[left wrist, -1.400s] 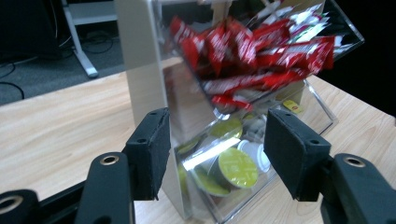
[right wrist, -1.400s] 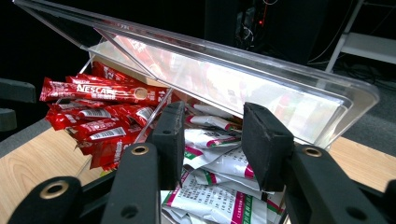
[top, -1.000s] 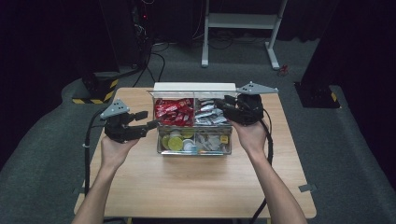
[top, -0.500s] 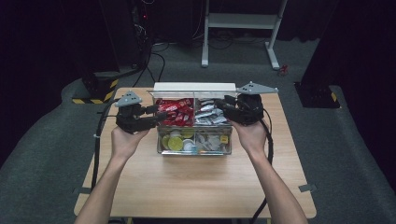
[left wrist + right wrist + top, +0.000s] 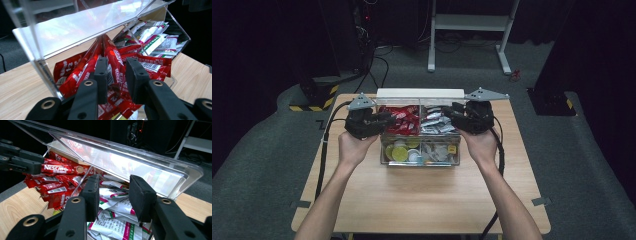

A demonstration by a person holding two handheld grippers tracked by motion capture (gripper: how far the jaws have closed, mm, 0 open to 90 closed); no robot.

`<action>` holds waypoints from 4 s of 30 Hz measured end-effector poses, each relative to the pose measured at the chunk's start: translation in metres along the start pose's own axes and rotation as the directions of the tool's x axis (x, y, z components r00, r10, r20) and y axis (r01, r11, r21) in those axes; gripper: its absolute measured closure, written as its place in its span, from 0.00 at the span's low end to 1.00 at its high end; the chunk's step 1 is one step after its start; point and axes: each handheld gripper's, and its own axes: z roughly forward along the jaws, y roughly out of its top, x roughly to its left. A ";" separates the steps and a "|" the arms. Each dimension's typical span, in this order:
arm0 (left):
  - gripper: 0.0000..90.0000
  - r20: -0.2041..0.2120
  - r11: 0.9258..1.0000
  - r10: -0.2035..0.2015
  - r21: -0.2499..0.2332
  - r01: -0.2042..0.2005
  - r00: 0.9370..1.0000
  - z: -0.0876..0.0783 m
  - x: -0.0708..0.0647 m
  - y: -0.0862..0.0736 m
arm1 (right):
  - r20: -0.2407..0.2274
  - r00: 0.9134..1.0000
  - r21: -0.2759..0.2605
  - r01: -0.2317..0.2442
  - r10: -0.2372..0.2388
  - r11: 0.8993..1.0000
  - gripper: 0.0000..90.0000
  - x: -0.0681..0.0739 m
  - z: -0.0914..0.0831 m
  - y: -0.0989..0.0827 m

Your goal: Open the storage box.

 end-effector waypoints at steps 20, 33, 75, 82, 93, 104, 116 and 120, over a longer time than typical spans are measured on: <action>0.95 -0.026 0.998 0.055 -0.016 -0.055 0.998 -0.012 -0.004 0.000 | -0.002 1.000 -0.003 0.003 -0.003 1.000 0.68 0.000 0.000 -0.001; 0.96 -0.017 0.996 0.083 -0.024 -0.084 0.996 -0.025 -0.007 -0.002 | -0.005 1.000 -0.003 -0.001 0.001 1.000 0.67 -0.001 0.000 0.000; 0.97 0.037 0.995 0.049 -0.086 -0.046 0.998 -0.081 0.000 -0.015 | -0.009 1.000 -0.002 -0.007 0.007 1.000 0.67 -0.001 0.000 0.000; 0.97 0.037 0.993 0.046 -0.109 -0.042 0.998 -0.095 0.002 -0.018 | -0.008 1.000 0.000 -0.006 0.006 1.000 0.67 -0.001 0.000 0.000; 0.97 0.033 0.989 0.018 -0.145 -0.013 0.999 -0.116 0.011 -0.032 | -0.007 1.000 0.000 -0.004 0.004 1.000 0.67 -0.001 0.000 0.000; 0.98 0.011 0.983 -0.015 -0.181 0.017 1.000 -0.141 0.020 -0.054 | -0.005 1.000 0.001 -0.006 0.006 1.000 0.66 0.000 0.000 0.000; 0.98 -0.033 0.971 -0.084 -0.229 0.074 0.996 -0.151 0.034 -0.081 | -0.004 1.000 0.004 -0.001 0.001 1.000 0.66 0.000 0.000 0.001; 0.98 -0.053 0.970 -0.091 -0.231 0.077 0.994 -0.151 0.037 -0.086 | -0.003 1.000 0.006 -0.003 0.003 1.000 0.66 0.000 0.000 0.001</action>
